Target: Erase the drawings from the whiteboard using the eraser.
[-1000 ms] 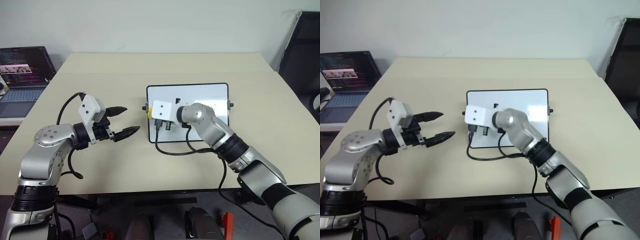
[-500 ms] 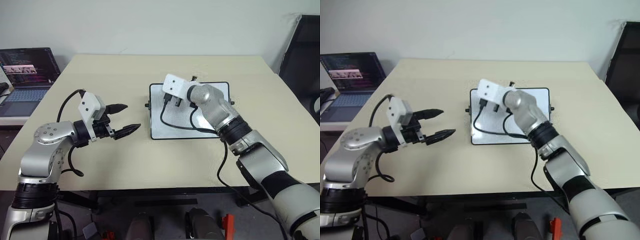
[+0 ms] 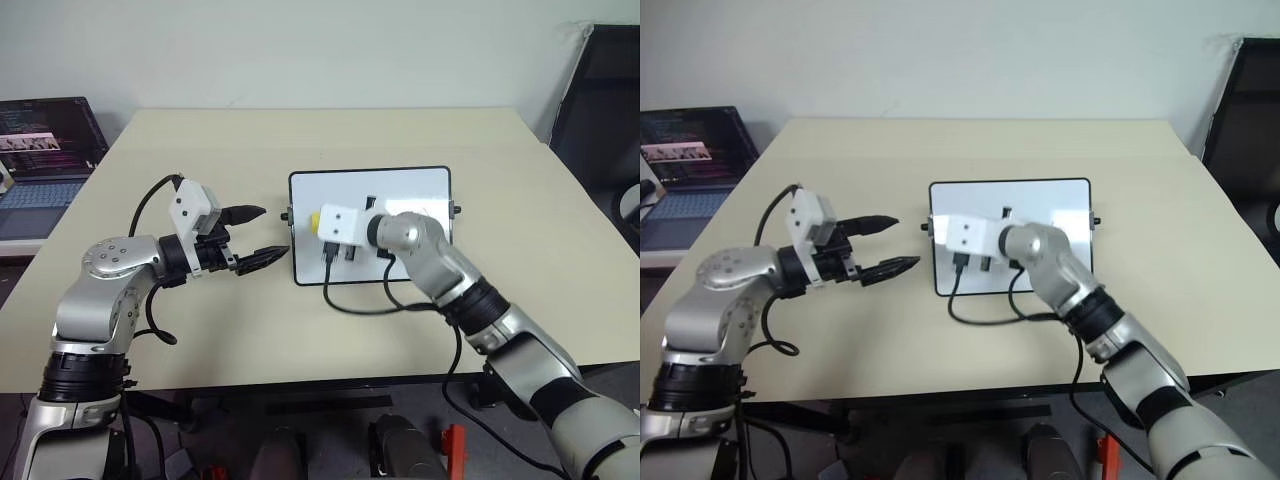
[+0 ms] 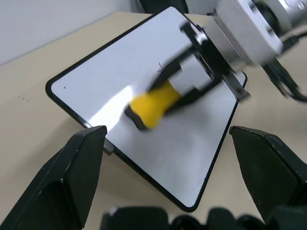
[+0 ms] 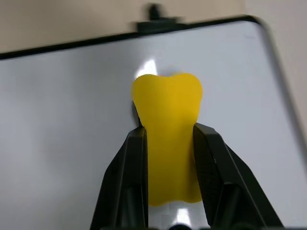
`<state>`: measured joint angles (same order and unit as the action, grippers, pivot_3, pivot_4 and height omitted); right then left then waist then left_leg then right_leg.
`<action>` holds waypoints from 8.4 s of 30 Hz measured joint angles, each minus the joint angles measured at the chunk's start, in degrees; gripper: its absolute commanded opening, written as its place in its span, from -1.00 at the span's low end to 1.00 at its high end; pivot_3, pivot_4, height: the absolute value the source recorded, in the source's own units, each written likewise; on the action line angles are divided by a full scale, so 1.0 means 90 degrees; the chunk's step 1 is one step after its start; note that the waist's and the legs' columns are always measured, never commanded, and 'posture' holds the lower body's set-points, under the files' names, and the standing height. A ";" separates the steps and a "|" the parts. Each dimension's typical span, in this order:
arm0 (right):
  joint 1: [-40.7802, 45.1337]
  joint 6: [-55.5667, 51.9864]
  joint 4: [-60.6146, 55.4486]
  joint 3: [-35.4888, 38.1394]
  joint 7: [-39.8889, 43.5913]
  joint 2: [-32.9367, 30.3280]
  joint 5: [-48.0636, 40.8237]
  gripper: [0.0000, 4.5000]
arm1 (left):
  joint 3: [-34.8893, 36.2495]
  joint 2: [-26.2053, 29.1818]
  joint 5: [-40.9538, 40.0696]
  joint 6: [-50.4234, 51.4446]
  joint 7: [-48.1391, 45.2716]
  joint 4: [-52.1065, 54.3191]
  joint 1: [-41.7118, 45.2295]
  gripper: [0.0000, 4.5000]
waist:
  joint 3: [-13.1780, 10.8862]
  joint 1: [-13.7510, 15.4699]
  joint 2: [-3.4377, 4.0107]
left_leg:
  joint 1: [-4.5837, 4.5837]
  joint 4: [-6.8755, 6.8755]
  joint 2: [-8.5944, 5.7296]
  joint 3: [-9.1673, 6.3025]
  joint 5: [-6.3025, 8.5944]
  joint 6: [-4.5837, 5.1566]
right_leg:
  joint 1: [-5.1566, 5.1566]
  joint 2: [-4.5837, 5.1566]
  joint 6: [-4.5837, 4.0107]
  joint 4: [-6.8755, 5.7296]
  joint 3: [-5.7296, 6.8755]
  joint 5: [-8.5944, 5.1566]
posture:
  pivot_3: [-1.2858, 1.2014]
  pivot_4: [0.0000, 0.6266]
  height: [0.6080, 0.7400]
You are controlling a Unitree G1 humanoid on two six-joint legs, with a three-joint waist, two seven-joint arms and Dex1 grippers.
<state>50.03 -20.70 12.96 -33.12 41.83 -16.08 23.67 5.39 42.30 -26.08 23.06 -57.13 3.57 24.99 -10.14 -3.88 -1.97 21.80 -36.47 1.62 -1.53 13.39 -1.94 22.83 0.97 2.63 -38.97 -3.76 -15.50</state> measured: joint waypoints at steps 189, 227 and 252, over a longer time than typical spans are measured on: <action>-0.3206 -0.0937 -0.1251 0.5760 0.2325 -0.5478 -0.4648 -0.57 | -0.0322 0.0081 0.0042 0.0191 -0.0799 -0.0341 0.1204 1.00 | -0.0019 0.0147 -0.0005 | 0.0108 -0.0066 -0.0004 0.0007 0.0086 -0.0046 | 0.0056 0.0001 0.0017 0.0010 -0.0010 -0.0027 | 0.03 -0.52 1.00; -0.0932 -0.0071 -0.0570 0.1749 0.0801 -0.3138 -0.1582 -0.57 | -0.0367 0.0152 0.0128 0.0256 -0.0773 -0.0173 0.0986 1.00 | 0.0012 0.0160 -0.0036 | 0.0053 -0.0079 0.0000 0.0005 0.0083 -0.0046 | 0.0009 -0.0001 0.0013 -0.0003 -0.0006 -0.0024 | 0.03 -0.52 1.00; 0.0284 -0.0402 -0.0318 0.1393 0.0938 -0.2243 -0.0791 -0.57 | -0.0396 0.0034 0.0121 0.0284 -0.0684 -0.0225 0.1070 1.00 | 0.0005 -0.0097 -0.0045 | 0.0086 -0.0058 0.0004 0.0010 0.0081 -0.0048 | 0.0058 -0.0005 0.0003 -0.0003 -0.0025 -0.0016 | 0.03 -0.52 1.00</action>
<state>52.58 -24.32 10.10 -20.59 50.27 -36.27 16.55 1.82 42.60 -25.00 25.62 -63.28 1.55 34.62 -10.09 -4.75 -2.38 22.57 -36.99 1.66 -1.44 14.12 -2.37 23.35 0.92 2.65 -38.99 -3.99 -15.64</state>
